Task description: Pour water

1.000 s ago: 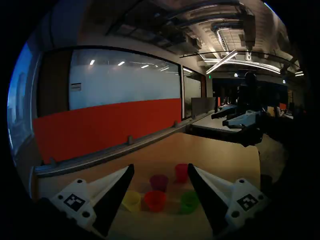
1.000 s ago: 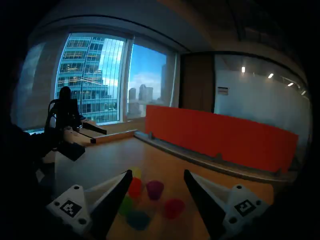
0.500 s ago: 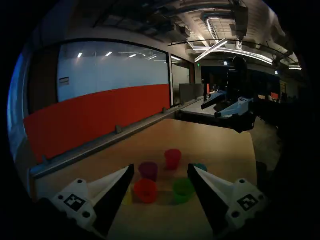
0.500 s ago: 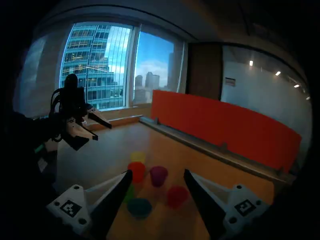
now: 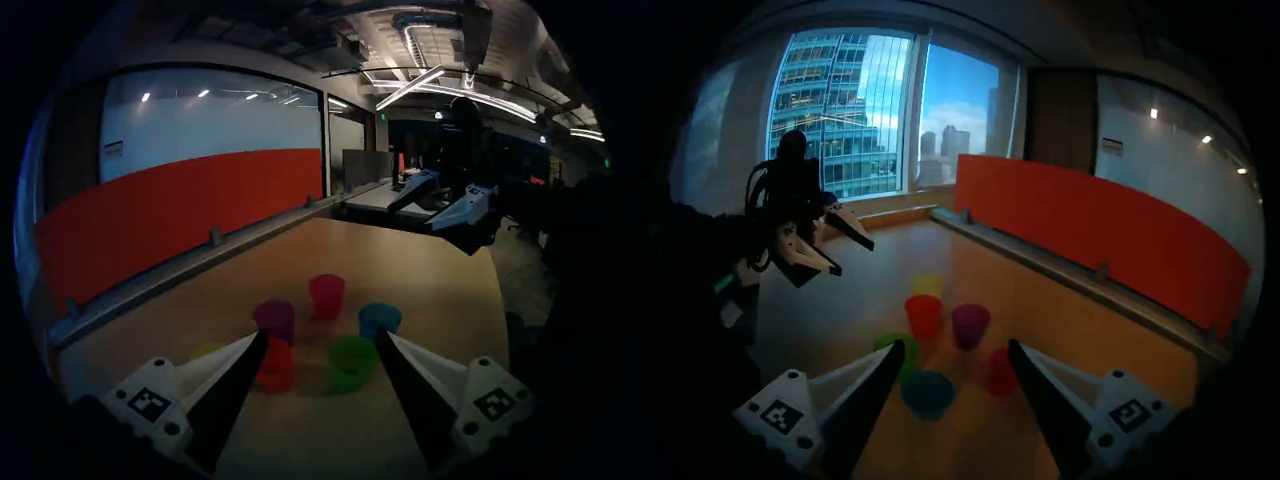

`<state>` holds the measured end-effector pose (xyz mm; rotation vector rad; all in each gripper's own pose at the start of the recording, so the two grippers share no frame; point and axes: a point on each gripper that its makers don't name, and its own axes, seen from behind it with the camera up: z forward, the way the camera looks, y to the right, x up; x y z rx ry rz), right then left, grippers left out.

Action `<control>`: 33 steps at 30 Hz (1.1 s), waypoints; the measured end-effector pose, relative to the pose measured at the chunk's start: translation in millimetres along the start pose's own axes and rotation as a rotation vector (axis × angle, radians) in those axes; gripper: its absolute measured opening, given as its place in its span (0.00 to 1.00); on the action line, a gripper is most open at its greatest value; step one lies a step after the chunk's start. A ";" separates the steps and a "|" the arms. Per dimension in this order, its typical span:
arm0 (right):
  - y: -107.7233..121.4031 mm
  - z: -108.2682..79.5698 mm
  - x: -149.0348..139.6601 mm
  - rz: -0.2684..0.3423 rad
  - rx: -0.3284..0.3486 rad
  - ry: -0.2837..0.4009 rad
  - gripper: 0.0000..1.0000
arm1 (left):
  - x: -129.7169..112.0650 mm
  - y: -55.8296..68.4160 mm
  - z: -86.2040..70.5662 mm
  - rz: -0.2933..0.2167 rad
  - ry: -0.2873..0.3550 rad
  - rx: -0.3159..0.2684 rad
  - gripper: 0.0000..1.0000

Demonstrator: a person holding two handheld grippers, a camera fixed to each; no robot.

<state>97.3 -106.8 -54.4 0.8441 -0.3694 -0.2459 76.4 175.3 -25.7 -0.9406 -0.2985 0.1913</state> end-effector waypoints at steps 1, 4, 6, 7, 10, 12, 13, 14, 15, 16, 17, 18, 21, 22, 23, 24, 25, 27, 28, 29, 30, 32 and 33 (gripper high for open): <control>-0.3 1.1 -3.5 0.000 0.002 -0.006 1.00 | -3.6 0.8 1.7 -0.002 -0.005 -0.003 0.99; -1.3 4.2 -13.1 0.001 0.006 -0.023 1.00 | -12.9 3.1 6.3 -0.007 -0.020 -0.012 0.99; -1.9 6.3 -19.0 0.000 0.008 -0.036 1.00 | -18.2 4.6 8.9 -0.008 -0.030 -0.018 0.99; -2.2 7.7 -22.3 -0.001 0.009 -0.043 1.00 | -20.9 5.8 10.3 -0.008 -0.036 -0.022 0.99; -3.5 11.6 -30.9 -0.005 0.013 -0.062 1.00 | -27.9 8.7 14.0 -0.007 -0.052 -0.032 0.99; -5.1 14.2 -36.1 -0.006 0.018 -0.072 1.00 | -32.3 10.5 16.2 -0.005 -0.062 -0.037 1.00; -6.2 15.6 -39.2 -0.007 0.022 -0.078 1.00 | -35.1 11.8 17.7 -0.005 -0.069 -0.042 1.00; -7.2 16.9 -41.9 -0.008 0.026 -0.083 1.00 | -37.6 12.9 19.0 -0.004 -0.075 -0.046 0.99; -8.0 18.2 -44.7 -0.008 0.029 -0.088 1.00 | -40.2 14.1 20.4 -0.004 -0.081 -0.051 0.99; -8.9 19.7 -48.0 -0.008 0.033 -0.094 1.00 | -43.5 15.5 22.2 -0.005 -0.087 -0.056 0.99; -9.6 21.0 -50.9 -0.009 0.036 -0.099 1.00 | -46.4 16.8 23.7 -0.006 -0.093 -0.061 0.99; -10.4 22.4 -53.9 -0.009 0.038 -0.104 1.00 | -49.2 17.9 25.3 -0.007 -0.099 -0.065 0.99; -12.5 27.2 -63.7 -0.010 0.046 -0.120 1.00 | -58.0 21.0 30.4 -0.009 -0.116 -0.076 0.99; -13.2 28.9 -67.2 -0.011 0.048 -0.126 1.00 | -61.4 22.1 32.3 -0.010 -0.122 -0.080 0.99; -13.7 30.5 -70.3 -0.012 0.050 -0.132 1.00 | -64.3 23.0 33.9 -0.011 -0.128 -0.084 1.00; -14.3 32.0 -73.3 -0.013 0.052 -0.137 1.00 | -67.4 23.9 35.5 -0.012 -0.133 -0.088 0.99; -14.8 33.7 -76.5 -0.015 0.054 -0.142 1.00 | -70.8 24.8 37.3 -0.012 -0.141 -0.091 0.99; -15.7 36.5 -82.1 -0.018 0.057 -0.152 1.00 | -76.7 26.1 40.4 -0.011 -0.154 -0.098 0.99; -16.2 37.8 -85.4 -0.021 0.059 -0.158 1.00 | -79.9 26.6 42.2 -0.011 -0.161 -0.100 0.99; -16.6 39.0 -88.4 -0.024 0.061 -0.164 1.00 | -82.6 27.0 43.7 -0.010 -0.168 -0.102 0.99; -17.0 40.1 -91.4 -0.026 0.062 -0.170 1.00 | -85.4 27.5 45.2 -0.010 -0.174 -0.105 0.99; -17.8 42.0 -98.2 -0.030 0.066 -0.182 1.00 | -91.2 29.0 48.3 -0.015 -0.187 -0.114 0.99; -18.3 42.9 -101.3 -0.031 0.068 -0.188 1.00 | -93.9 29.7 49.7 -0.017 -0.192 -0.118 0.99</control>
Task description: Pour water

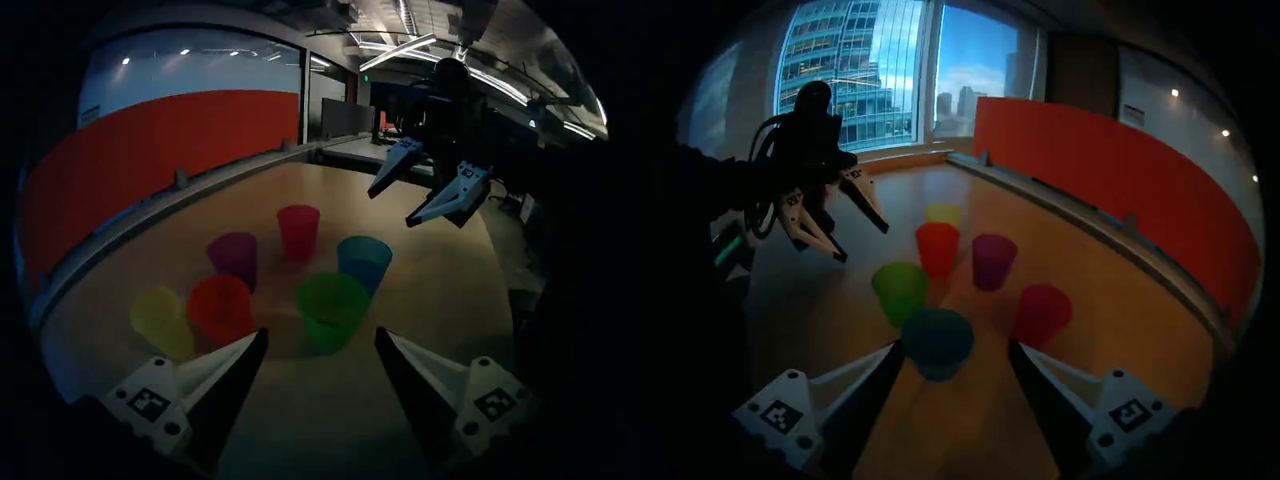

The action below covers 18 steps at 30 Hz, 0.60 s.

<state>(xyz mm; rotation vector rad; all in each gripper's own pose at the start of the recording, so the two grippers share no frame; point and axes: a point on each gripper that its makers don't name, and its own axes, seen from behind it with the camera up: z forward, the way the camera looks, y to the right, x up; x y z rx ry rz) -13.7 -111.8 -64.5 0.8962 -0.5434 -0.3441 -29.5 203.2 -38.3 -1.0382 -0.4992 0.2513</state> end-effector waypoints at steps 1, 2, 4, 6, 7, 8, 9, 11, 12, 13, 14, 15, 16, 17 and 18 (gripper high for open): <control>-0.5 1.6 -3.2 0.001 0.002 -0.006 1.00 | -2.5 0.4 2.1 -0.003 -0.005 -0.004 0.99; -1.0 3.1 -6.1 0.001 0.005 -0.012 1.00 | -4.7 0.7 4.0 -0.005 -0.009 -0.008 0.99; -1.7 5.7 -11.7 0.002 0.009 -0.023 1.00 | -8.9 1.7 7.8 -0.007 -0.016 -0.017 1.00; -2.3 8.0 -16.7 0.001 0.013 -0.032 1.00 | -12.3 2.7 11.4 -0.007 -0.023 -0.025 0.99; -2.5 9.3 -19.1 -0.001 0.015 -0.037 1.00 | -13.4 3.1 13.4 -0.007 -0.025 -0.028 0.99; -2.7 10.4 -21.3 -0.002 0.016 -0.042 1.00 | -14.4 3.5 15.2 -0.007 -0.026 -0.031 0.99; -3.1 11.7 -23.5 -0.004 0.017 -0.046 1.00 | -15.2 3.8 17.0 -0.007 -0.027 -0.034 0.99; -4.5 15.0 -27.8 -0.008 0.022 -0.056 1.00 | -16.3 4.4 20.9 -0.009 -0.030 -0.040 1.00; -5.1 16.8 -29.6 -0.009 0.024 -0.059 1.00 | -16.8 4.6 22.8 -0.010 -0.031 -0.043 1.00; -5.8 19.1 -31.3 -0.008 0.028 -0.062 1.00 | -17.2 4.8 25.0 -0.011 -0.031 -0.046 0.99; -6.5 21.2 -32.9 -0.007 0.031 -0.065 1.00 | -17.6 5.0 27.0 -0.012 -0.032 -0.049 0.99; -7.1 23.3 -34.4 -0.006 0.034 -0.068 1.00 | -17.9 5.2 29.1 -0.012 -0.033 -0.052 0.99; -7.8 25.8 -36.1 -0.004 0.038 -0.071 1.00 | -18.4 5.5 31.6 -0.012 -0.034 -0.056 0.99; -8.3 28.0 -37.7 -0.003 0.041 -0.074 1.00 | -18.8 5.8 33.9 -0.011 -0.035 -0.059 0.99; -8.9 30.2 -39.1 -0.003 0.044 -0.077 1.00 | -19.0 6.1 36.1 -0.009 -0.036 -0.061 0.99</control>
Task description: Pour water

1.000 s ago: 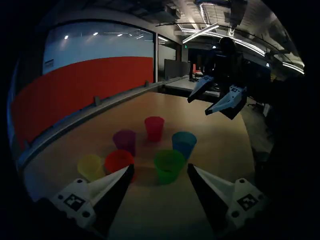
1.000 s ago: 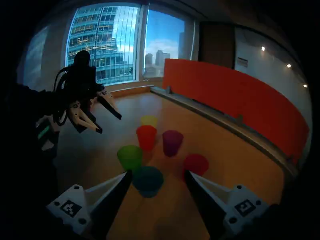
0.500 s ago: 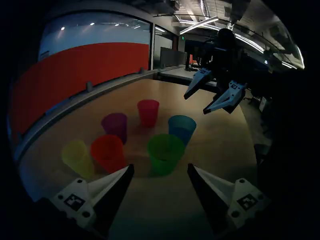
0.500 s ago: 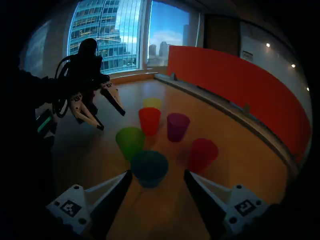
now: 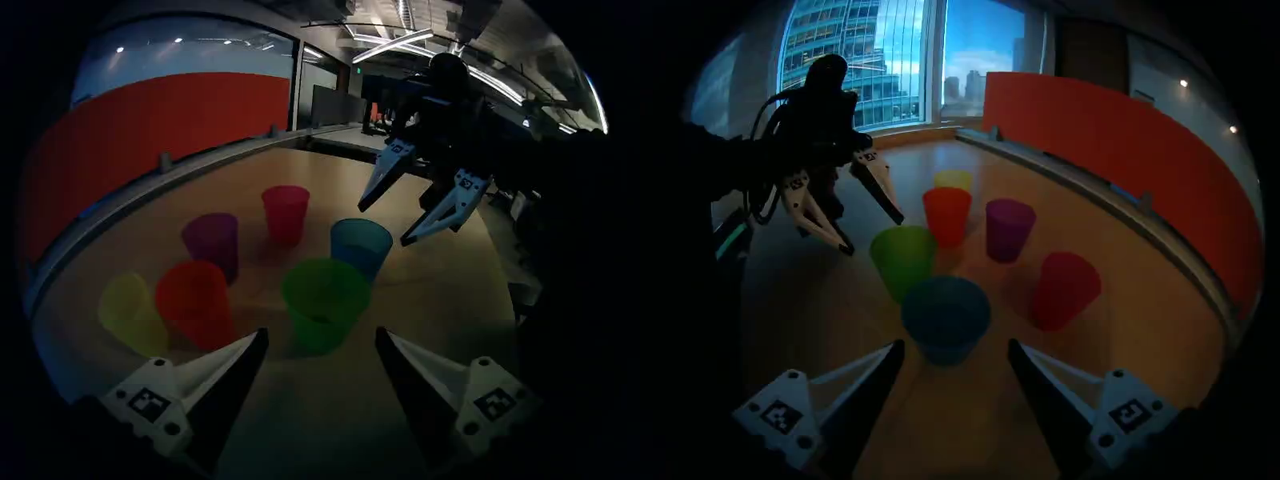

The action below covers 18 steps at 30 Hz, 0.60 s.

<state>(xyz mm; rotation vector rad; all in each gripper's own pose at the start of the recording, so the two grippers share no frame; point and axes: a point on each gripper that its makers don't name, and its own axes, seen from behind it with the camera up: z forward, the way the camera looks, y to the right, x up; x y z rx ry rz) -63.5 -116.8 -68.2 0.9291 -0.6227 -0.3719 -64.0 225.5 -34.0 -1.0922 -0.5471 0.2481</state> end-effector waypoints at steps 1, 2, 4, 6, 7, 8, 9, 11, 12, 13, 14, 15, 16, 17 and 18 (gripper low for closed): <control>-0.5 2.6 -1.2 -0.002 0.003 -0.003 1.00 | 0.3 0.3 2.5 0.003 -0.001 -0.002 0.99; -0.9 5.0 -2.3 -0.003 0.006 -0.006 1.00 | 0.5 0.5 4.8 0.006 -0.002 -0.004 0.99; -1.6 9.7 -3.9 -0.007 0.009 -0.011 1.00 | 1.5 1.2 9.3 0.008 -0.003 -0.009 0.99; -2.0 14.1 -5.1 -0.011 0.012 -0.015 1.00 | 2.6 2.1 13.5 0.009 -0.004 -0.014 0.99; -2.0 16.5 -5.6 -0.011 0.013 -0.017 1.00 | 3.1 2.7 15.8 0.008 -0.004 -0.018 0.99; -2.0 18.6 -6.1 -0.011 0.014 -0.020 1.00 | 3.5 3.2 17.9 0.007 -0.005 -0.021 0.99; -2.1 20.7 -6.3 -0.011 0.016 -0.021 1.00 | 4.0 3.6 19.9 0.007 -0.006 -0.025 0.99; -2.4 25.0 -6.1 -0.009 0.021 -0.022 1.00 | 5.2 4.2 24.2 0.008 -0.007 -0.031 1.00; -2.4 26.9 -5.9 -0.009 0.024 -0.022 1.00 | 6.0 4.4 26.1 0.009 -0.007 -0.033 1.00; -2.3 28.9 -5.5 -0.008 0.026 -0.023 1.00 | 7.2 4.5 28.0 0.011 -0.006 -0.035 1.00; -2.2 30.6 -5.1 -0.007 0.028 -0.023 1.00 | 8.2 4.5 29.8 0.013 -0.006 -0.037 0.99; -2.2 32.2 -4.6 -0.006 0.030 -0.022 1.00 | 9.2 4.7 31.6 0.015 -0.006 -0.039 0.99; -2.4 33.8 -3.7 -0.007 0.034 -0.021 1.00 | 10.2 5.0 33.5 0.017 -0.005 -0.041 0.99; -2.5 35.1 -3.0 -0.007 0.036 -0.021 1.00 | 11.1 5.3 35.2 0.018 -0.004 -0.043 0.99; -2.7 36.3 -2.4 -0.008 0.039 -0.020 1.00 | 11.7 5.6 36.9 0.018 -0.004 -0.045 0.99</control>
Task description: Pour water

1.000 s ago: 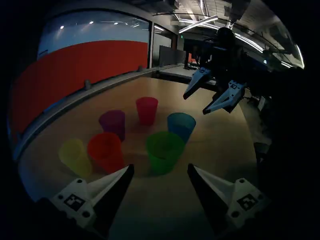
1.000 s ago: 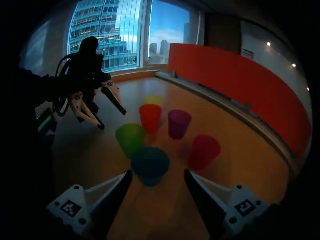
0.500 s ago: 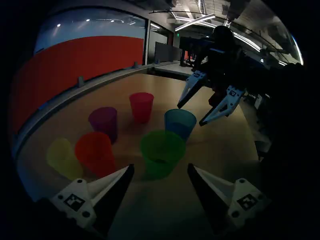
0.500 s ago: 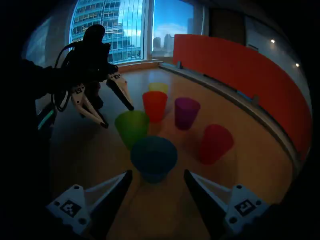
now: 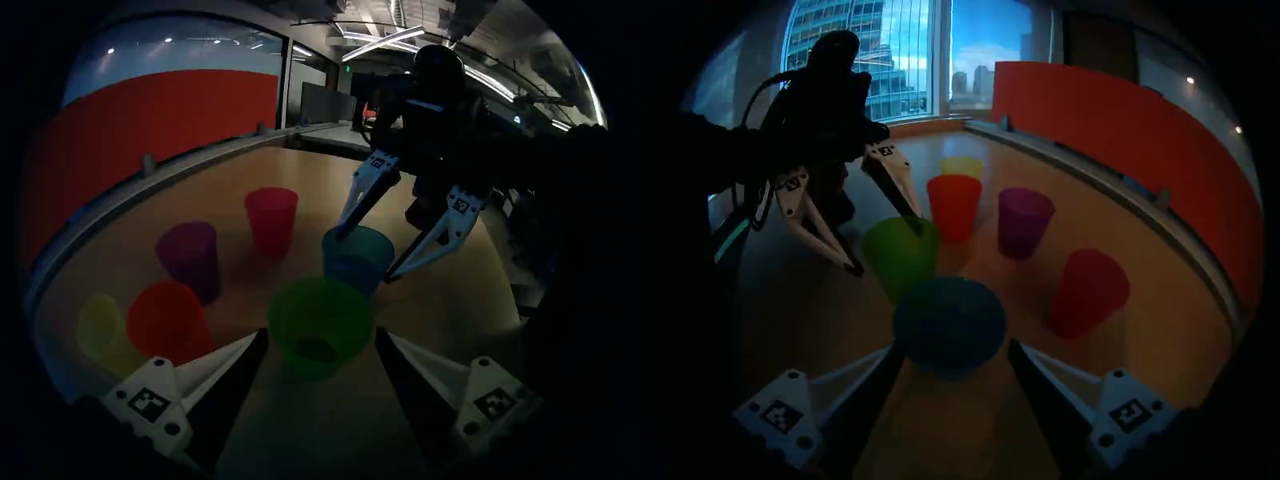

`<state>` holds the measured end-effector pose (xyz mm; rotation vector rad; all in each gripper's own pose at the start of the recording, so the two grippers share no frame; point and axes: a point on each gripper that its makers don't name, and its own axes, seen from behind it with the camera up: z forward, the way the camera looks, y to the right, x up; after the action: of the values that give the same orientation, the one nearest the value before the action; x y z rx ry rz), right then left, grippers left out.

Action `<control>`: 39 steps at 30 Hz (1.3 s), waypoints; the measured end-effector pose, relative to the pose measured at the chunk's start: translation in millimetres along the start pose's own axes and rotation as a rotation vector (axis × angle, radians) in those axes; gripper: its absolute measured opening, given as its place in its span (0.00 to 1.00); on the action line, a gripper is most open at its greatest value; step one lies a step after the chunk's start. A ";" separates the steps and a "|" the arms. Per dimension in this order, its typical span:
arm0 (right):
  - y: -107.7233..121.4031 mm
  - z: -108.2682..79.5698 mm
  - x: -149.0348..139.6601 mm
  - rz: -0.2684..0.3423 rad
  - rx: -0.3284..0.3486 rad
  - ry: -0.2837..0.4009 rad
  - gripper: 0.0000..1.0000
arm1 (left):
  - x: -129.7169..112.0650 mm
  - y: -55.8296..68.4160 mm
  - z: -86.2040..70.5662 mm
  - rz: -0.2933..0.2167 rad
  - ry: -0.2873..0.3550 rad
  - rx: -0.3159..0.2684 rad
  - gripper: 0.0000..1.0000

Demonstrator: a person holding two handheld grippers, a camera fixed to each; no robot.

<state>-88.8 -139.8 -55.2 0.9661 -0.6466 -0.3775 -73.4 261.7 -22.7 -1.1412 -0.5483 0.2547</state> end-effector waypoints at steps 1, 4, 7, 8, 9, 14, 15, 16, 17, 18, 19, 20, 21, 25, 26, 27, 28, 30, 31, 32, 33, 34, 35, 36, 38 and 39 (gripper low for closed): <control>-0.1 1.1 0.6 -0.002 0.002 0.001 1.00 | 0.4 0.4 1.8 -0.001 -0.001 -0.003 0.99; -0.4 3.6 2.3 -0.007 0.005 0.003 1.00 | 1.8 0.8 6.5 -0.004 -0.001 -0.007 0.99; -0.8 5.1 3.9 -0.011 0.007 0.005 1.00 | 2.7 0.2 10.1 -0.007 -0.002 -0.009 0.99; -0.9 5.5 4.4 -0.011 0.007 0.006 1.00 | 2.7 0.0 11.1 -0.007 -0.002 -0.009 0.99; -1.0 5.7 4.7 -0.012 0.008 0.007 1.00 | 2.8 -0.3 12.0 -0.006 -0.002 -0.009 0.98; -1.2 6.4 5.7 -0.013 0.010 0.008 1.00 | 2.5 0.1 15.2 0.000 -0.006 -0.004 0.93; -1.2 6.5 6.0 -0.014 0.009 0.009 1.00 | 2.1 0.6 15.8 0.000 -0.007 -0.005 0.92; -1.3 6.7 6.6 -0.015 0.009 0.010 1.00 | 1.3 0.9 16.5 -0.001 -0.010 -0.005 0.91; -1.3 6.8 7.1 -0.016 0.009 0.011 1.00 | 0.6 1.2 17.1 -0.002 -0.013 -0.005 0.90; -1.3 7.1 7.6 -0.016 0.009 0.012 1.00 | -0.2 1.4 17.5 -0.002 -0.016 -0.004 0.89; -1.4 7.4 8.2 -0.017 0.010 0.013 1.00 | -0.9 1.4 17.8 0.000 -0.018 -0.004 0.88; -1.4 7.7 8.6 -0.018 0.010 0.013 1.00 | -1.6 1.4 18.1 0.001 -0.020 -0.003 0.87; -1.5 8.1 8.9 -0.018 0.010 0.014 1.00 | -2.1 1.5 18.2 0.002 -0.021 -0.003 0.87; -2.3 10.1 8.9 -0.023 0.012 0.014 1.00 | -3.4 2.5 17.5 -0.001 -0.024 -0.008 0.87; -2.6 10.6 8.7 -0.024 0.012 0.014 1.00 | -3.5 2.4 17.4 -0.004 -0.024 -0.009 0.87; -2.7 11.2 8.6 -0.025 0.011 0.014 1.00 | -3.5 2.4 17.4 -0.006 -0.024 -0.009 0.86; -2.6 11.9 8.5 -0.026 0.008 0.014 1.00 | -3.6 2.3 17.4 -0.008 -0.024 -0.010 0.86; -2.4 13.1 8.5 -0.028 0.005 0.014 0.99 | -3.9 2.2 17.5 -0.010 -0.024 -0.011 0.86; -2.4 13.6 8.6 -0.028 0.003 0.014 0.97 | -4.1 2.2 17.3 -0.010 -0.025 -0.011 0.86; -2.3 14.0 8.6 -0.028 0.002 0.013 0.95 | -4.2 2.1 17.1 -0.010 -0.025 -0.011 0.86; -2.4 14.3 8.7 -0.028 0.002 0.013 0.93 | -4.3 2.0 16.9 -0.010 -0.025 -0.011 0.86; -2.6 14.5 8.8 -0.027 0.003 0.013 0.92 | -4.4 2.0 16.7 -0.009 -0.026 -0.011 0.86; -2.8 14.7 8.9 -0.026 0.004 0.013 0.90 | -4.4 1.9 16.5 -0.008 -0.026 -0.010 0.86; -2.8 14.8 8.9 -0.025 0.005 0.013 0.90 | -4.5 1.8 16.4 -0.008 -0.027 -0.010 0.86; -2.7 14.9 9.1 -0.023 0.005 0.015 0.90 | -4.6 1.7 16.1 -0.008 -0.028 -0.009 0.86; -2.6 14.9 9.2 -0.022 0.005 0.017 0.90 | -4.7 1.6 15.8 -0.007 -0.028 -0.007 0.86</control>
<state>-91.7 -155.8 -48.2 0.9805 -0.6221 -0.3873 -85.7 272.7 -20.7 -1.1439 -0.5786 0.2629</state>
